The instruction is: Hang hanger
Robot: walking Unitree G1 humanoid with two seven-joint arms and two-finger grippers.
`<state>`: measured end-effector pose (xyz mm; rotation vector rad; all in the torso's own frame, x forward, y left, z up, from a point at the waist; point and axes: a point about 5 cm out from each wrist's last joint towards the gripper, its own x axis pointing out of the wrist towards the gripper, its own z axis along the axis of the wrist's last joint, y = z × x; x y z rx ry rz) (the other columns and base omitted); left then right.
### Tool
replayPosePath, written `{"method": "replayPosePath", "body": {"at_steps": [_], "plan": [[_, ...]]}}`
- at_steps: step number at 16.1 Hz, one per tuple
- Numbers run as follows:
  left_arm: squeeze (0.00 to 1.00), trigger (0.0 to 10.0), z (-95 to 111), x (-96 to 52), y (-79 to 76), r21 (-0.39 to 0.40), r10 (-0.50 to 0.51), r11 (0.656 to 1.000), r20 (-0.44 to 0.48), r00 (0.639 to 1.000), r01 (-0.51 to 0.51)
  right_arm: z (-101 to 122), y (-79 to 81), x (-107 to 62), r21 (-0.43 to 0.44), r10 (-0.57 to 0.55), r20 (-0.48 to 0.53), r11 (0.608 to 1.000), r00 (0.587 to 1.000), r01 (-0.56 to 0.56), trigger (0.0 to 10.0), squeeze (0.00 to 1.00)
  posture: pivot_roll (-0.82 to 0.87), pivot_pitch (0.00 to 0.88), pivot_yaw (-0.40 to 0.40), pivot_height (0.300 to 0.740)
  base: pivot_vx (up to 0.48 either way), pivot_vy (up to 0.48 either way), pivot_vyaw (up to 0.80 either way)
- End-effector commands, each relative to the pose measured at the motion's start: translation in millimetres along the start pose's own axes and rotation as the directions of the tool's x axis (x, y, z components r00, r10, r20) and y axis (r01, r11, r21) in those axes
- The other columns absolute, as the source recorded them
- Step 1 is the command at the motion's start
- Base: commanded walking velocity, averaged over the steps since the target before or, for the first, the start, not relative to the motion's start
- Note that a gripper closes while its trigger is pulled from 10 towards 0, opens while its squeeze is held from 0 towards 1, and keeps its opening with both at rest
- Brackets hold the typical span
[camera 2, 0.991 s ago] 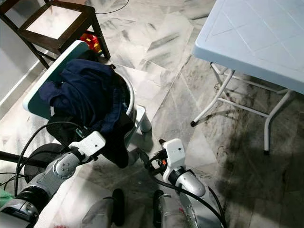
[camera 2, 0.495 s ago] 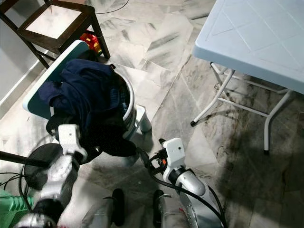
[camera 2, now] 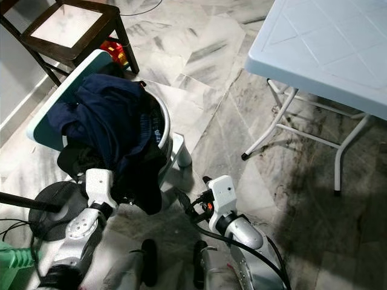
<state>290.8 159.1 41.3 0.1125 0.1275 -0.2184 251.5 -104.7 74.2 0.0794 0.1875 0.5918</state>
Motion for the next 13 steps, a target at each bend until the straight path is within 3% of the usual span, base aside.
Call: {"method": "replayPosePath", "body": {"at_steps": [1, 3, 6, 7, 10, 13], "plan": [[1.0, 10.0, -7, -7.2, -1.9, 0.077, -0.011, 0.997, -0.009, 1.0, 0.012, -8, 3.7, -3.2, 0.012, 0.009, -0.031, 1.0, 0.999, -0.008, 10.0, 0.0, -0.04, 0.326, 0.011, 0.74, 0.0, 0.0, 0.0], [1.0, 10.0, -1, -16.0, -0.2, 0.299, -0.02, 0.954, 0.048, 0.999, 0.005, -9, 4.3, -2.6, 0.01, 0.015, -0.033, 1.0, 0.999, -0.015, 10.0, 0.0, -0.04, 0.326, 0.009, 0.74, 0.0, 0.0, 0.0], [1.0, 10.0, -5, -30.0, 4.7, 0.409, 0.013, 0.911, 0.094, 0.995, -0.051, -9, 5.6, -2.7, 0.006, 0.023, -0.036, 1.0, 0.999, -0.023, 10.0, 0.0, -0.04, 0.328, 0.008, 0.74, 0.0, 0.0, 0.0], [0.0, 10.0, -5, -33.7, 4.4, 0.45, 0.011, 0.891, 0.109, 0.994, -0.059, -10, 5.6, -3.2, 0.007, 0.024, -0.038, 1.0, 0.999, -0.023, 10.0, 0.0, -0.04, 0.331, 0.008, 0.74, 0.0, 0.0, 0.0], [0.0, 10.0, -4, -35.4, 2.2, 0.515, -0.002, 0.855, 0.116, 0.993, -0.058, -10, 6.3, -3.6, 0.011, 0.025, -0.04, 1.0, 0.999, -0.025, 10.0, 0.0, -0.03, 0.337, 0.006, 0.74, 0.0, 0.0, 0.0], [0.0, 10.0, 6, -18.8, 2.8, 0.574, -0.042, 0.818, 0.12, 0.992, -0.035, -10, 7.2, -2.6, 0.009, 0.03, -0.04, 1.0, 0.999, -0.029, 10.0, 0.0, -0.03, 0.339, 0.01, 0.74, 0.0, 0.0, 0.0]]}}
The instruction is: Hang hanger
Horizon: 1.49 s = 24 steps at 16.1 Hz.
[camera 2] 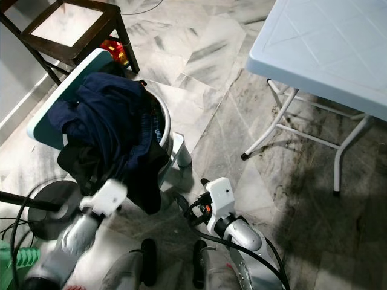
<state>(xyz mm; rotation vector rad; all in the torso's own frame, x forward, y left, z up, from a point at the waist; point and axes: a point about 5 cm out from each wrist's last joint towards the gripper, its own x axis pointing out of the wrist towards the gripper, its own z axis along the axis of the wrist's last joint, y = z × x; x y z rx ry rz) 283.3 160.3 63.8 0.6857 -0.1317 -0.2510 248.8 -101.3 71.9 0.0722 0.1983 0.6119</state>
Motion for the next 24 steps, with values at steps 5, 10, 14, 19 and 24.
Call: {"method": "replayPosePath", "body": {"at_steps": [5, 10, 14, 19, 24], "plan": [[0.0, 10.0, -16, 1.8, -4.5, 0.036, -0.066, 0.997, -0.093, 0.994, 0.07, -8, 4.1, -4.0, 0.021, -0.006, -0.023, 1.0, 1.0, 0.007, 10.0, 0.0, -0.05, 0.343, 0.023, 0.74, 0.0, 0.0, 0.0], [0.0, 0.0, -18, 6.2, -6.6, 0.014, -0.1, 0.995, -0.108, 0.989, 0.102, -8, 4.1, -4.9, 0.021, -0.013, -0.022, 1.0, 1.0, 0.014, 10.0, 0.0, -0.05, 0.345, 0.026, 0.74, 0.0, 0.0, 0.0], [0.0, 0.0, -20, 8.2, 0.4, 0.013, -0.073, 0.997, -0.116, 0.991, 0.075, -8, 3.4, -4.7, 0.02, -0.012, -0.023, 1.0, 1.0, 0.013, 10.0, 0.0, -0.05, 0.344, 0.025, 0.74, 0.0, 0.0, 0.0], [0.0, 0.0, -23, 8.7, 1.9, -0.012, -0.058, 0.998, -0.131, 0.99, 0.057, -8, 3.8, -4.9, 0.02, -0.01, -0.025, 1.0, 1.0, 0.011, 10.0, 0.0, -0.05, 0.347, 0.02, 0.74, 0.0, 0.0, 0.0], [0.0, 0.0, -16, 18.3, 16.0, -0.112, 0.039, 0.992, -0.126, 0.991, -0.054, -8, 3.4, -3.7, 0.018, -0.007, -0.026, 1.0, 1.0, 0.007, 10.0, 0.0, -0.05, 0.341, 0.015, 0.74, 0.0, 0.0, 0.0]]}}
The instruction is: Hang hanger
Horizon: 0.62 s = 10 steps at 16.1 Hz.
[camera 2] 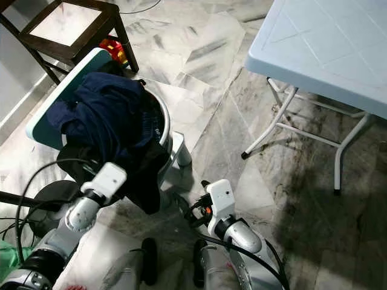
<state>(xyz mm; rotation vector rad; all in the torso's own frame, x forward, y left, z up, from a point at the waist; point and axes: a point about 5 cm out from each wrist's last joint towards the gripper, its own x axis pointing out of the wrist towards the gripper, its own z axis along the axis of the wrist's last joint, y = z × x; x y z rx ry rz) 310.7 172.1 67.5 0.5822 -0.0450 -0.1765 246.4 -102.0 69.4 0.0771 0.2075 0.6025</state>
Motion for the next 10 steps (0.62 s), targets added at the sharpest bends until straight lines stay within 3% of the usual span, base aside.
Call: {"method": "replayPosePath", "body": {"at_steps": [1, 3, 5, 9, 10], "plan": [[0.0, 0.0, -4, -3.2, 11.0, -0.103, 0.094, 0.99, -0.036, 0.995, -0.097, -5, 2.3, -1.9, 0.009, 0.002, -0.02, 1.0, 1.0, -0.002, 10.0, 0.0, -0.04, 0.341, 0.011, 0.74, 0.0, 0.0, 0.0], [0.0, 0.0, -3, -7.9, 24.8, -0.172, 0.21, 0.961, -0.045, 0.977, -0.215, -5, 2.2, -1.1, 0.007, 0.006, -0.021, 1.0, 1.0, -0.006, 10.0, 0.0, -0.04, 0.339, 0.008, 0.74, 0.0, 0.0, 0.0], [0.0, 0.0, -7, -30.1, 35.5, -0.094, 0.287, 0.953, -0.016, 0.958, -0.287, -5, 2.3, 1.2, 0.005, 0.015, -0.024, 1.0, 1.0, -0.015, 10.0, 0.0, -0.01, 0.338, 0.007, 0.74, 0.0, 0.0, 0.0], [0.0, 0.0, -26, -56.5, 27.0, -0.067, 0.236, 0.968, -0.073, 0.969, -0.24, -6, 7.3, 5.5, 0.006, 0.038, -0.024, 0.999, 0.999, -0.038, 10.0, 0.0, 0.01, 0.345, 0.002, 0.74, 0.0, 0.0, 0.0], [0.0, 1.1, -16, -57.4, 20.5, -0.038, 0.187, 0.982, -0.005, 0.982, -0.188, -6, 8.6, 5.6, 0.008, 0.046, -0.027, 0.999, 0.999, -0.046, 10.0, 0.0, 0.01, 0.348, 0.002, 0.74, 0.0, 0.0, 0.0]]}}
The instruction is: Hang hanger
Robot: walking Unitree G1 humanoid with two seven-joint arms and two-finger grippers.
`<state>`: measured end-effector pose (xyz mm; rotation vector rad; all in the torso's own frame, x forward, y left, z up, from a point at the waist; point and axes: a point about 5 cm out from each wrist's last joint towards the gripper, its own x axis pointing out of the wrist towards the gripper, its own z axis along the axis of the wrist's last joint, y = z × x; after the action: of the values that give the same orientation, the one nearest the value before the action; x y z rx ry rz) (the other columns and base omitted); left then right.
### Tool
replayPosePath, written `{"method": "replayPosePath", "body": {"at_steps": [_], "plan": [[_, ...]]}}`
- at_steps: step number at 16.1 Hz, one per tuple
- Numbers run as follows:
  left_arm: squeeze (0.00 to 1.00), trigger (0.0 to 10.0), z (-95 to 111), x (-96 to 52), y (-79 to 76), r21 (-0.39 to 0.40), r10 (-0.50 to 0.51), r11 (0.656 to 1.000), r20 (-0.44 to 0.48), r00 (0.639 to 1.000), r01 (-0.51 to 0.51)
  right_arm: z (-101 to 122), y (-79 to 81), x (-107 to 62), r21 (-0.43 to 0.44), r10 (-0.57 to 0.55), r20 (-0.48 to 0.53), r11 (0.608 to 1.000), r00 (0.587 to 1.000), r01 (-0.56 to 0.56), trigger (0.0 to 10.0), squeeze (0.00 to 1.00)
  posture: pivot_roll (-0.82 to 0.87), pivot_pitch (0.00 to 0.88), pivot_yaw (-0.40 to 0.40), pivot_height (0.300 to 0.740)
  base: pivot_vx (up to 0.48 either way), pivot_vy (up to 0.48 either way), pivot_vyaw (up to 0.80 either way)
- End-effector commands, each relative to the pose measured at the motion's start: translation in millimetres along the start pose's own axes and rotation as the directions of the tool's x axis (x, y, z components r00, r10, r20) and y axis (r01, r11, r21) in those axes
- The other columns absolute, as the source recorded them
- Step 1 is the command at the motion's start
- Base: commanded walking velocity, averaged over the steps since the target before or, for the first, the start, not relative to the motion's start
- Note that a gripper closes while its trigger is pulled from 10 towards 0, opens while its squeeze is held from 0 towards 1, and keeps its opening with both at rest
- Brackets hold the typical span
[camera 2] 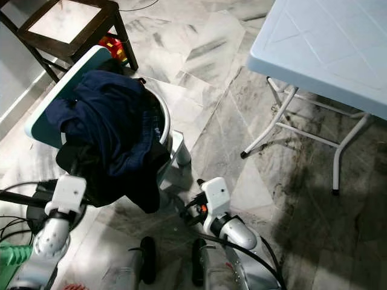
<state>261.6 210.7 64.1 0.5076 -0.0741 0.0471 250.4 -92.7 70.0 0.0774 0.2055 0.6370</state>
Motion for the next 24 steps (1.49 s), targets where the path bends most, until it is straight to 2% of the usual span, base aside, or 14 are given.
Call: {"method": "replayPosePath", "body": {"at_steps": [1, 2, 3, 5, 7, 10, 12, 14, 18, 19, 21, 24], "plan": [[0.0, 1.1, 6, -2.9, -2.7, 0.038, -0.044, 0.998, 0.044, 0.998, 0.042, -8, 3.5, -2.6, 0.012, 0.013, -0.027, 1.0, 1.0, -0.013, 10.0, 0.0, 0.01, 0.348, 0.002, 0.74, 0.0, 0.0, 0.0], [0.0, 9.7, 18, -3.1, -7.3, 0.093, -0.075, 0.994, 0.111, 0.991, 0.065, -9, 5.0, -2.2, 0.012, 0.018, -0.03, 1.0, 0.999, -0.018, 10.0, 0.0, 0.02, 0.353, 0.003, 0.74, 0.0, 0.0, 0.0], [1.0, 10.0, 25, -4.4, -12.6, 0.104, -0.122, 0.989, 0.151, 0.981, 0.107, -10, 6.5, -1.7, 0.013, 0.02, -0.031, 1.0, 0.999, -0.019, 10.0, 0.0, 0.01, 0.356, 0.008, 0.74, 0.0, 0.0, 0.0], [1.0, 10.0, 28, -6.6, -20.8, 0.141, -0.196, 0.975, 0.169, 0.966, 0.173, -10, 6.9, -2.3, 0.02, 0.014, -0.03, 1.0, 0.999, -0.013, 10.0, 0.0, 0.01, 0.357, 0.018, 0.74, 0.0, 0.0, 0.0], [1.0, 10.0, 24, -3.2, -27.1, 0.199, -0.266, 0.951, 0.137, 0.954, 0.236, -12, 6.5, -3.9, 0.025, 0.001, -0.029, 1.0, 1.0, 0.0, 10.0, 0.0, 0.0, 0.357, 0.027, 0.74, 0.0, 0.0, 0.0], [1.0, 10.0, 20, 2.3, -22.5, 0.26, -0.3, 0.929, 0.106, 0.948, 0.264, -11, 5.8, -5.1, 0.03, -0.014, -0.023, 0.999, 1.0, 0.014, 10.0, 0.0, -0.01, 0.355, 0.039, 0.74, 0.0, 0.0, 0.0], [1.0, 10.0, 17, 11.5, -20.2, 0.311, -0.324, 0.907, 0.085, 0.942, 0.284, -12, 6.5, -5.4, 0.032, -0.018, -0.022, 0.999, 1.0, 0.018, 10.0, 0.0, -0.01, 0.357, 0.041, 0.74, 0.0, 0.0, 0.0], [1.0, 10.0, 21, 23.7, -19.7, 0.266, -0.329, 0.917, 0.089, 0.94, 0.296, -12, 6.7, -5.5, 0.031, -0.021, -0.021, 0.999, 1.0, 0.021, 10.0, 0.0, -0.02, 0.359, 0.042, 0.74, 0.0, 0.0, 0.0], [1.0, 10.0, 34, 31.3, -22.0, 0.256, -0.327, 0.925, 0.171, 0.929, 0.279, -12, 6.6, -5.7, 0.032, -0.026, -0.021, 0.999, 0.999, 0.027, 10.0, 0.0, -0.02, 0.36, 0.048, 0.74, 0.0, 0.0, 0.0], [1.0, 10.0, 38, 30.4, -25.0, 0.243, -0.335, 0.927, 0.201, 0.921, 0.284, -12, 6.8, -5.9, 0.034, -0.028, -0.02, 0.999, 0.999, 0.029, 10.0, 0.0, -0.02, 0.36, 0.049, 0.74, 0.0, 0.0, 0.0], [1.0, 10.0, 40, 24.4, -37.5, 0.231, -0.405, 0.905, 0.216, 0.888, 0.356, -12, 6.8, -6.0, 0.035, -0.029, -0.021, 0.999, 0.999, 0.03, 10.0, 0.0, -0.02, 0.361, 0.05, 0.74, 0.0, 0.0, 0.0], [1.0, 10.0, 31, 12.2, -47.6, 0.222, -0.439, 0.89, 0.181, 0.88, 0.398, -12, 6.5, -6.1, 0.034, -0.029, -0.022, 0.999, 0.999, 0.03, 10.0, 0.0, -0.02, 0.362, 0.046, 0.74, 0.0, 0.0, 0.0]]}}
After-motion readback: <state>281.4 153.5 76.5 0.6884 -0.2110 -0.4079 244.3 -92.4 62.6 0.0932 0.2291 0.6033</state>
